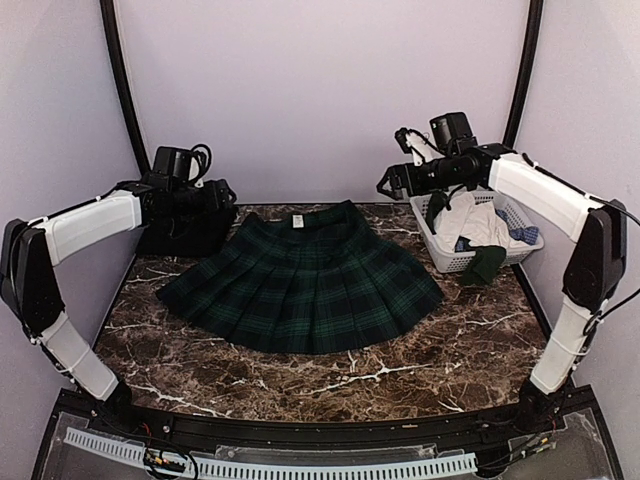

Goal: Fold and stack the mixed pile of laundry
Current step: Place the flattened skirt at the center of the board, then adjust the flattened skirt at the center of the board.

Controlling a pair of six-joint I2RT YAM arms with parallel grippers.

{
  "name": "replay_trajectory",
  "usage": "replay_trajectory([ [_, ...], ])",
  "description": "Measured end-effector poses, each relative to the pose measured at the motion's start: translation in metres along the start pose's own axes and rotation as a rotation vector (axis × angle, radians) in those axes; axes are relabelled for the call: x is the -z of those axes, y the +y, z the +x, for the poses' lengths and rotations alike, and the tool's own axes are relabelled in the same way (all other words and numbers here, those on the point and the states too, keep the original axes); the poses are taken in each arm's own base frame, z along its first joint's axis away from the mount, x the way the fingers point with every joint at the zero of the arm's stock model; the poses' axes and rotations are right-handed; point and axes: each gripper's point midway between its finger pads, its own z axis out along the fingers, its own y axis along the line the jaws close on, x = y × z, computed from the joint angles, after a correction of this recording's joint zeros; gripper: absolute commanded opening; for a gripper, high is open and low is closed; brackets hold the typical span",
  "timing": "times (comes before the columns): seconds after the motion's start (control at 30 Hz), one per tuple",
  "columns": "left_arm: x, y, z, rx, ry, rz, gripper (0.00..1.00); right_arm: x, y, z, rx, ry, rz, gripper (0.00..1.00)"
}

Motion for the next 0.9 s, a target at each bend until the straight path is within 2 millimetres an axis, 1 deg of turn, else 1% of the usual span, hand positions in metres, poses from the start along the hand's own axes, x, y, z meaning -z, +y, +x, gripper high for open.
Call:
replay_trajectory([
  [0.03,0.002,-0.004,-0.001,-0.005,-0.002,0.015,0.74,0.003,0.005,-0.004,0.003,-0.016,-0.025,0.83],
  [0.1,0.005,-0.011,0.0,-0.02,-0.004,0.043,0.72,0.002,0.014,-0.005,0.005,-0.031,-0.077,0.74],
  [0.17,0.004,-0.019,0.007,-0.041,0.007,0.064,0.69,-0.007,0.021,0.006,0.002,-0.01,-0.121,0.67],
  [0.2,0.002,-0.024,0.015,-0.055,0.025,0.075,0.68,-0.013,0.024,0.012,0.002,0.006,-0.136,0.64],
  [0.3,-0.007,-0.04,0.045,-0.097,0.093,0.111,0.67,-0.043,0.033,0.036,0.0,0.076,-0.19,0.57],
  [0.37,-0.016,-0.05,0.068,-0.122,0.149,0.132,0.67,-0.066,0.036,0.055,0.001,0.13,-0.208,0.53],
  [0.43,-0.028,-0.054,0.095,-0.139,0.214,0.141,0.67,-0.087,0.035,0.078,-0.006,0.191,-0.217,0.52],
  [0.5,-0.037,-0.053,0.121,-0.146,0.279,0.143,0.66,-0.104,0.033,0.098,-0.013,0.241,-0.223,0.51],
  [0.6,-0.044,-0.044,0.151,-0.141,0.355,0.125,0.65,-0.12,0.03,0.126,-0.023,0.302,-0.228,0.47],
  [0.73,-0.048,-0.038,0.172,-0.138,0.409,0.105,0.64,-0.128,0.028,0.157,-0.044,0.368,-0.241,0.46],
  [0.9,-0.045,-0.024,0.201,-0.115,0.473,0.072,0.64,-0.129,0.033,0.195,-0.067,0.44,-0.259,0.46],
])
